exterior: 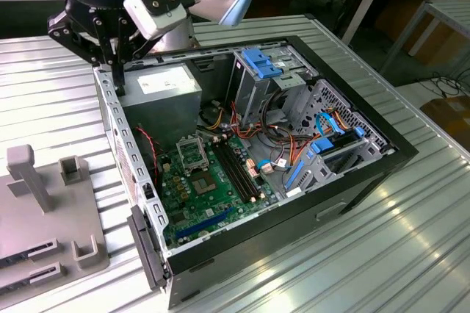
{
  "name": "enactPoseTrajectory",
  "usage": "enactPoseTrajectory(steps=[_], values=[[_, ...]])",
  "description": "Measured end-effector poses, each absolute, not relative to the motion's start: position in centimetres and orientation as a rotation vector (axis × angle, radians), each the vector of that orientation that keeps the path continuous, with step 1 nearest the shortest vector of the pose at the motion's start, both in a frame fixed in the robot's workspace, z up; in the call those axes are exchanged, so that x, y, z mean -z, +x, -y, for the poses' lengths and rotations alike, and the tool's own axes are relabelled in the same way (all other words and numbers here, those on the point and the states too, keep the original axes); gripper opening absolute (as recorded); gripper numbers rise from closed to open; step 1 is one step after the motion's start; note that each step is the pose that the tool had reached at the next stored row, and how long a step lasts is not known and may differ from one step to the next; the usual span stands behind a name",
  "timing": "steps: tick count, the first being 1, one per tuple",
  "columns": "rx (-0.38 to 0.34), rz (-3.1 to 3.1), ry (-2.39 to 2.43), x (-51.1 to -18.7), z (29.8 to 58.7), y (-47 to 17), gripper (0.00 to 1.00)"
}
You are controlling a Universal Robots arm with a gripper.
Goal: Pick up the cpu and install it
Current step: 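Reach for the cpu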
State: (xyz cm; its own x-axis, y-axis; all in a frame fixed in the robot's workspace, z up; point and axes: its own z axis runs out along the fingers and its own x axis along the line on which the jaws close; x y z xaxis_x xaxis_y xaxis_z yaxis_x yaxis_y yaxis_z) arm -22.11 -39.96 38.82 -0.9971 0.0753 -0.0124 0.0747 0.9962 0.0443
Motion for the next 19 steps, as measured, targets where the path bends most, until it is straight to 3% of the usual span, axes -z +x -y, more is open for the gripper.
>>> enactPoseTrajectory(steps=[19], values=[[-0.068, -3.125, 0.117, -38.7, 40.0, -23.5, 0.11]])
